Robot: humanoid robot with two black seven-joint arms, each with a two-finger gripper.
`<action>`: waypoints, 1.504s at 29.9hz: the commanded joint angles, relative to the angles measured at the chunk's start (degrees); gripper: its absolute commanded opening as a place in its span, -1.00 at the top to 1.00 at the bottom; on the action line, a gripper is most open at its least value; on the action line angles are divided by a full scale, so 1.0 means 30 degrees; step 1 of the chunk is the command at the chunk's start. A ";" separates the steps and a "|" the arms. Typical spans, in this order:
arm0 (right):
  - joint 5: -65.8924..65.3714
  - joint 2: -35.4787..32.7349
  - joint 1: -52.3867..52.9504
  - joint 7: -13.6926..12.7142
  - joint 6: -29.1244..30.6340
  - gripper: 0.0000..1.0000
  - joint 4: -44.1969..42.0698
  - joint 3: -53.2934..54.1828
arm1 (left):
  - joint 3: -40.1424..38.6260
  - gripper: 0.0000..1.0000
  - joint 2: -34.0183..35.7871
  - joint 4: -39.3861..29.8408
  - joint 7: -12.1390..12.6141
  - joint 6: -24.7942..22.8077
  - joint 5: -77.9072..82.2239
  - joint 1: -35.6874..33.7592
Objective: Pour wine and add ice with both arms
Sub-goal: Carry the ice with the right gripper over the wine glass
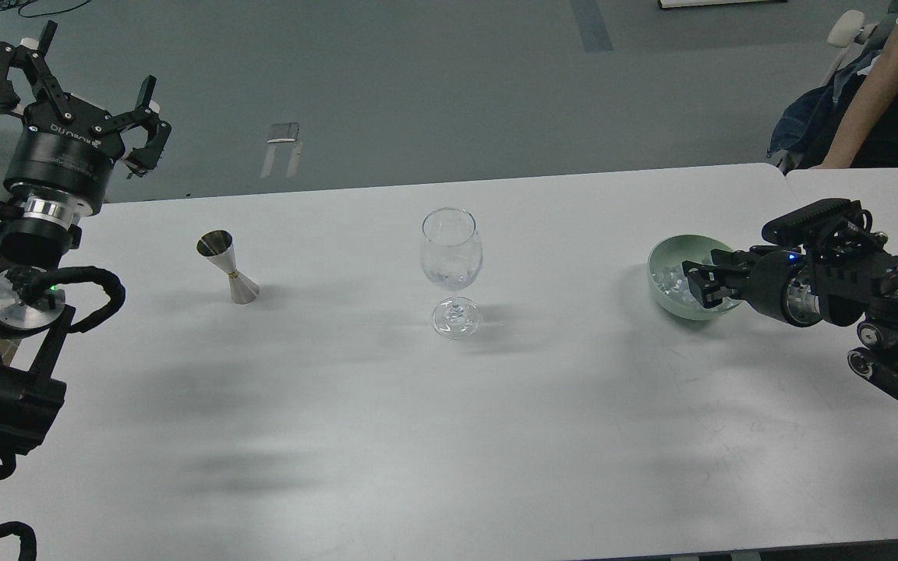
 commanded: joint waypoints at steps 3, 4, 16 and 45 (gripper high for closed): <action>0.0028 0.0031 0.0000 0.0002 -0.0013 0.20 -0.0254 -0.0029 | -0.0055 -0.96 0.0007 0.0009 0.0001 -0.0028 -0.0001 0.0196; 0.0028 0.0031 -0.0029 0.0002 0.0016 0.20 -0.0341 -0.0029 | -0.0055 -0.96 0.0007 0.0009 0.0001 -0.0028 -0.0001 0.0196; 0.0028 0.0119 -0.0352 0.0061 -0.0043 0.19 -0.0664 0.0030 | -0.0055 -0.96 -0.0023 0.0039 -0.0028 -0.0028 -0.0001 0.0196; 0.1315 -0.2812 0.0028 0.0237 -0.0014 0.76 0.4227 0.4010 | -0.0055 -0.96 0.0504 0.0039 0.0060 0.0001 -0.0001 0.0137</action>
